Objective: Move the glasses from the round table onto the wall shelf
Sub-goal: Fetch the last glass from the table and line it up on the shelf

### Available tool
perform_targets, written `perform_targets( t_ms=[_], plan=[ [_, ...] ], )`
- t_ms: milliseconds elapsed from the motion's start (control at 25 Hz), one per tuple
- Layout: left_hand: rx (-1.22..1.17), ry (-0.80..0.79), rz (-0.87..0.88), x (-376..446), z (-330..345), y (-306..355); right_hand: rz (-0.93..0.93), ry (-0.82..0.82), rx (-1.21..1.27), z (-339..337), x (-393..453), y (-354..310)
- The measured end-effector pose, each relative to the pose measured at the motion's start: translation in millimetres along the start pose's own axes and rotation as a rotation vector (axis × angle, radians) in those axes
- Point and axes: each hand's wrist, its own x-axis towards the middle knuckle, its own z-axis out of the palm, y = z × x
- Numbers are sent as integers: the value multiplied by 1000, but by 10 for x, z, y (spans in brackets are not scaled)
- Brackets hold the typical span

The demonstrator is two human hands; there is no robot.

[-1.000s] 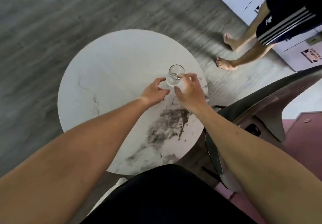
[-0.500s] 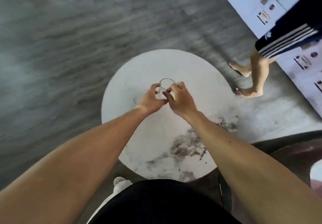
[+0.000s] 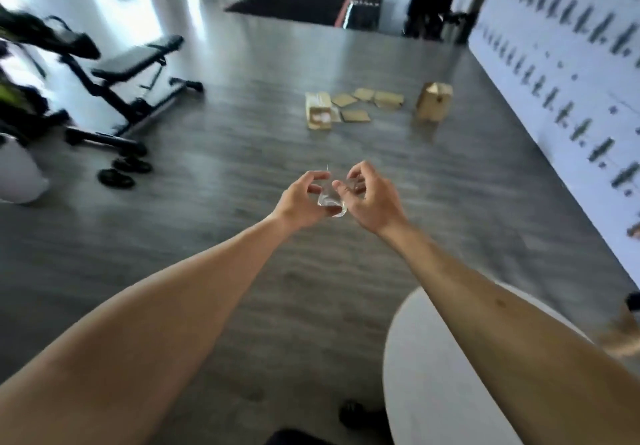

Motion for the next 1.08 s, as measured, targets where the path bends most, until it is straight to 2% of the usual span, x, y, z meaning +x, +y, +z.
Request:
perform_targets(
  t_ms=[160, 360, 560, 840, 1080],
  plan=[
    [-61, 157, 98, 137, -1189, 341, -154, 5, 127, 197, 814, -979],
    [-202, 235, 146, 377, -2320, 525, -355, -77, 133, 441, 1697, -1957],
    [-210, 359, 156, 739, -3203, 549, -435, -165, 197, 838, 2489, -2573],
    [-184, 516, 181, 1650, -4352, 505, -562, -251, 288, 1462, 3863, -3223],
    [-178, 668, 151, 2055, -5253, 321, -666, -330, 345, 2206, 4724, -3831]
  ],
)
